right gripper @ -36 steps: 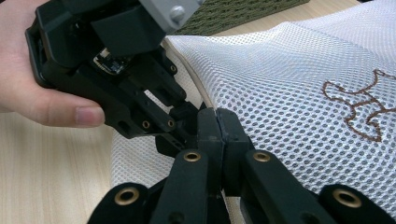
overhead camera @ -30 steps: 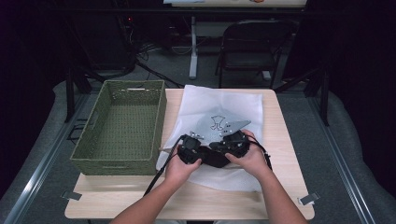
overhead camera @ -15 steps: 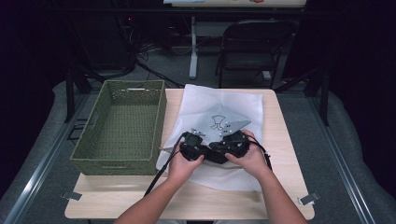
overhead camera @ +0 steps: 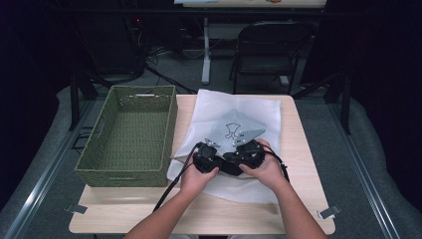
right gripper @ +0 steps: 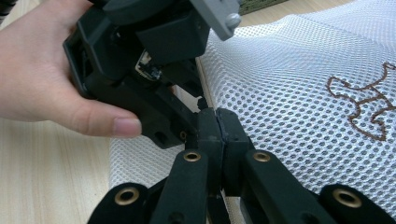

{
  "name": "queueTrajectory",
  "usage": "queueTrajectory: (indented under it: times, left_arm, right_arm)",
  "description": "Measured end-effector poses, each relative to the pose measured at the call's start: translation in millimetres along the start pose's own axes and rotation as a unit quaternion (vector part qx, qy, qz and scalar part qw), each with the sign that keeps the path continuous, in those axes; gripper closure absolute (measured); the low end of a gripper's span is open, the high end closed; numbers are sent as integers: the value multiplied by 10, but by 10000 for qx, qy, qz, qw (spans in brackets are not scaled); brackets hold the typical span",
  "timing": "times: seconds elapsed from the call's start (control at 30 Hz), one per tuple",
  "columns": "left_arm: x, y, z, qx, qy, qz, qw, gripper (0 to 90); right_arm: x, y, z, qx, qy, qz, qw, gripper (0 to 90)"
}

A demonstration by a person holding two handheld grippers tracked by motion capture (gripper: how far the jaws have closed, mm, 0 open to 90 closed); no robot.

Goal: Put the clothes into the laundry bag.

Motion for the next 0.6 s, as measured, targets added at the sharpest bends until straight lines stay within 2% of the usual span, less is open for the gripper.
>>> queueTrajectory:
  times: [0.17,0.37,0.4,0.53,0.6]
  left_arm:
    - [-30,-24,38,33,-60,43,10000,581]
    - [-20,-61,97,35,-86,60,9999,543]
    - [-25,-66,117,0,-70,-5,10000,540]
    - [-6,-108,162,18,-142,7,9999,522]
    - [-5,-127,184,16,-144,-49,9999,517]
  right_arm:
    - [-1,-2,-2,-8,-11,-19,10000,897]
    - [16,-8,12,13,-18,-54,10000,897]
    - [16,-8,12,12,-17,-56,10000,897]
    - [11,-6,18,15,-17,-65,10000,897]
    - [17,-6,20,30,-16,-64,10000,896]
Point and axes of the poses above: each handheld gripper's, and its own axes: z roughly backward along the jaws, y roughly out of its top, x roughly to its right, the point moved 1 cm from there along -z, roughly forward along the jaws, and after that the axes turned 10 degrees about -y, right-handed, at the moved point
